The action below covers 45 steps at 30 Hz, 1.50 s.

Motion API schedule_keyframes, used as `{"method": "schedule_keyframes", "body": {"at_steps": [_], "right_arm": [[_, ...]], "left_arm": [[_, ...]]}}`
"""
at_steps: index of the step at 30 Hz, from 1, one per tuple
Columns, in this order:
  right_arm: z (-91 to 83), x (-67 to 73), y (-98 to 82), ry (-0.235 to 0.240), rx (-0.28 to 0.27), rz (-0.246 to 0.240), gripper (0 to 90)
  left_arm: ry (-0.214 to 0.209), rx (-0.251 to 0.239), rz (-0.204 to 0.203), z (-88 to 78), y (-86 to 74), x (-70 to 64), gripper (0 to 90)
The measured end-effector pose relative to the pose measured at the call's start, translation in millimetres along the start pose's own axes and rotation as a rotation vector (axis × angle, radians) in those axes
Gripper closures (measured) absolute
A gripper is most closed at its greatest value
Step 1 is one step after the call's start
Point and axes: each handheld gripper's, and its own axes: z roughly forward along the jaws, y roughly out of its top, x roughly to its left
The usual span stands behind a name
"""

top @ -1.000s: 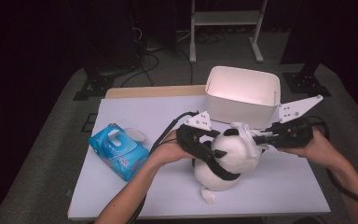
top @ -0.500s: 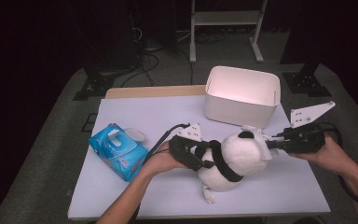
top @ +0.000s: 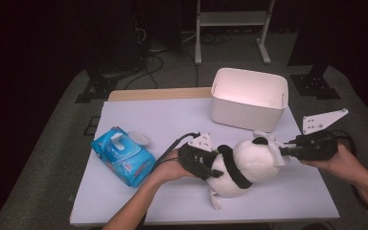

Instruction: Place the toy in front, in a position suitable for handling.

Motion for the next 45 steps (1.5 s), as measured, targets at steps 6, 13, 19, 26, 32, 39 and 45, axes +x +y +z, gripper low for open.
{"method": "schedule_keyframes", "body": {"at_steps": [6,13,19,26,32,39,45], "right_arm": [[-2.0,-3.4,-4.0,-0.009,-0.058,0.015,82.7],[1.7,-7.7,-7.0,-0.004,-0.097,0.032,82.7],[14.1,-8.6,-14.4,0.025,-0.100,0.046,82.7],[4.8,-5.9,-14.5,0.002,-0.077,0.032,82.7],[-2.8,-6.4,-10.3,0.004,-0.090,0.022,82.7],[-6.0,-3.3,-6.4,0.012,-0.108,0.003,82.7],[-4.8,-1.8,-3.2,0.027,-0.109,-0.007,82.7]], "left_arm": [[0.016,-0.013,0.007,-10.0,7.2,2.8,55.1],[0.037,0.000,0.022,-28.3,16.4,7.1,55.9],[0.042,0.009,0.014,-37.9,15.1,7.5,56.1],[0.030,0.020,0.039,-30.1,22.5,4.4,54.7],[0.023,0.023,0.051,-24.7,27.5,3.2,54.1],[0.015,0.024,0.063,-19.3,30.6,0.4,53.3],[-0.008,0.028,0.090,-9.0,37.5,-4.2,52.5]]}}
